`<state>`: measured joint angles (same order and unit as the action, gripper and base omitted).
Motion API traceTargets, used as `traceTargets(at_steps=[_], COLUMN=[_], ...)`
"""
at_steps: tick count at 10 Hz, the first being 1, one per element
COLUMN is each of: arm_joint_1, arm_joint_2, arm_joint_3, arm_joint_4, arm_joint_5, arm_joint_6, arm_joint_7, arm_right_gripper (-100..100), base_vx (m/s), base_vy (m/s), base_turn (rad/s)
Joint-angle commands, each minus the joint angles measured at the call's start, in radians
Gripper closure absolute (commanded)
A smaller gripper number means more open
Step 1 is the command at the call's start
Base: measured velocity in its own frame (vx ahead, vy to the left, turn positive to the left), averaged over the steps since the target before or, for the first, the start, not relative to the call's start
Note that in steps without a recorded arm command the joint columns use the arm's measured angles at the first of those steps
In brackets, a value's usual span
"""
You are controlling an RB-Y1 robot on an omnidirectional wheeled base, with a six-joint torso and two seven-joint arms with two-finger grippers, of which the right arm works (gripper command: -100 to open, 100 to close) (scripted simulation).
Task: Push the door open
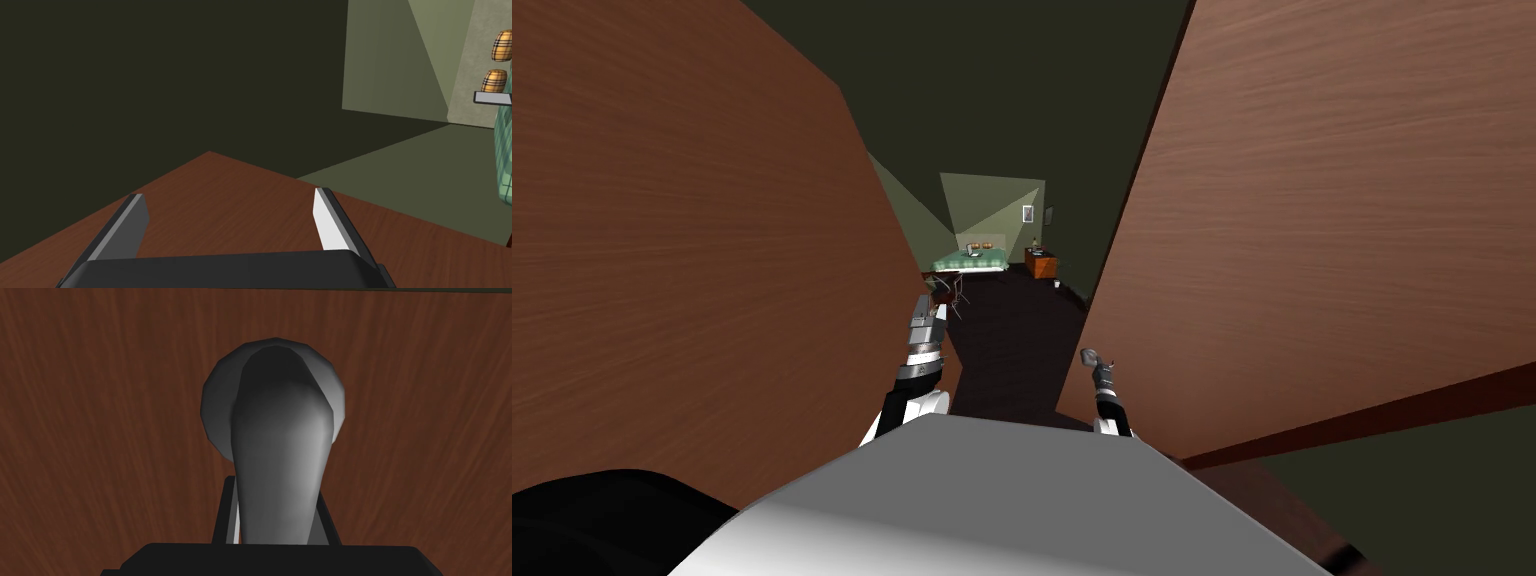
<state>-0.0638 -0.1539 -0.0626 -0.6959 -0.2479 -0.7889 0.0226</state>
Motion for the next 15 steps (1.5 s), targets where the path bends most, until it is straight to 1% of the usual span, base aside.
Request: traceTargets(at_steps=[1, 3, 4, 5, 8, 9, 10, 13, 15], arm_joint_1=[-0.003, -0.004, 0.001, 0.001, 0.002, 0.002, 0.002, 0.003, 0.004], arm_joint_2=[-0.004, -0.004, -0.005, -0.009, -0.011, -0.011, -0.013, -0.016, -0.019], arm_joint_3=[-0.017, -0.028, -0.025, -0.039, -0.062, -0.062, -0.079, -0.107, -0.134], arm_joint_4=[-0.005, -0.002, -0.001, 0.0, 0.004, 0.004, 0.008, 0.014, 0.02], arm_joint_5=[-0.007, -0.013, -0.011, -0.019, -0.032, -0.032, -0.042, -0.058, -0.073], arm_joint_6=[0.005, 0.005, 0.007, 0.006, 0.003, 0.003, 0.002, -0.001, -0.003], arm_joint_7=[0.006, 0.01, 0.007, 0.012, 0.02, 0.02, 0.026, 0.036, 0.046], arm_right_gripper=[100, 100, 100, 100, 100, 100, 100, 100, 100], base_vx=[0.187, 0.162, 0.076, 0.122, 0.188, 0.13, 0.15, 0.226, 0.228], base_vy=[0.081, 0.047, 0.016, 0.011, 0.007, 0.006, 0.002, 0.018, 0.023], base_turn=[-0.06, -0.037, -0.022, -0.033, -0.04, -0.011, -0.033, -0.054, -0.065])
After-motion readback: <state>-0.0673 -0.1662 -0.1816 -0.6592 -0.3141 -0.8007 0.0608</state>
